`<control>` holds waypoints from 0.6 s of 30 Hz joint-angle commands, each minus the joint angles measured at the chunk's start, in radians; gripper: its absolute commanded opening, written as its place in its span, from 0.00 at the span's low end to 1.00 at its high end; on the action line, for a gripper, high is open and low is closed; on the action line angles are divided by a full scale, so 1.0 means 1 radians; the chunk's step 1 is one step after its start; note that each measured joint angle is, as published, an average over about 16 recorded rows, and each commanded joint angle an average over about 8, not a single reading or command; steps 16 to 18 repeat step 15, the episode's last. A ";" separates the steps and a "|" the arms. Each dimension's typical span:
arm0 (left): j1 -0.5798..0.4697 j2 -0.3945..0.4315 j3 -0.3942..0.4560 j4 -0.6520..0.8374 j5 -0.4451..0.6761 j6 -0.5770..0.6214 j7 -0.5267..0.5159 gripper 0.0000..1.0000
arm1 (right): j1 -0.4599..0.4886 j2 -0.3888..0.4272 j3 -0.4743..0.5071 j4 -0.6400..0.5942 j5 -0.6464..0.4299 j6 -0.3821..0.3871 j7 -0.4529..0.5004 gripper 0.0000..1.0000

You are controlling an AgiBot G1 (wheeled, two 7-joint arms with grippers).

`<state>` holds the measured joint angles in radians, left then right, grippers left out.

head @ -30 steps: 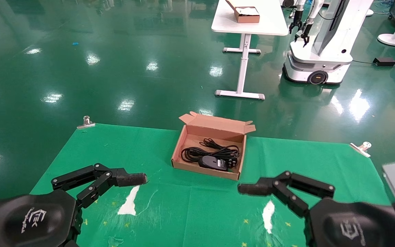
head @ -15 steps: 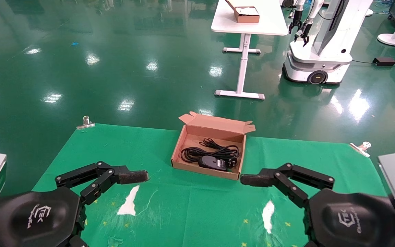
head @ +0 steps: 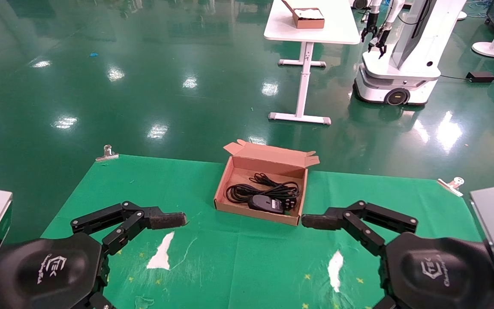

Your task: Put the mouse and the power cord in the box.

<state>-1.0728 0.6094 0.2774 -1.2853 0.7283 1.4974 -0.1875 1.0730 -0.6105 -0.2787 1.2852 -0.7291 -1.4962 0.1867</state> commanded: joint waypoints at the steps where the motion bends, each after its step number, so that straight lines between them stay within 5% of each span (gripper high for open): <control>1: 0.000 0.000 0.000 0.000 0.001 0.000 0.000 1.00 | 0.001 0.000 0.000 -0.001 -0.001 0.000 -0.001 1.00; 18: -0.001 0.001 0.001 0.001 0.001 -0.002 0.000 1.00 | 0.003 -0.001 -0.001 -0.004 -0.003 0.001 -0.002 1.00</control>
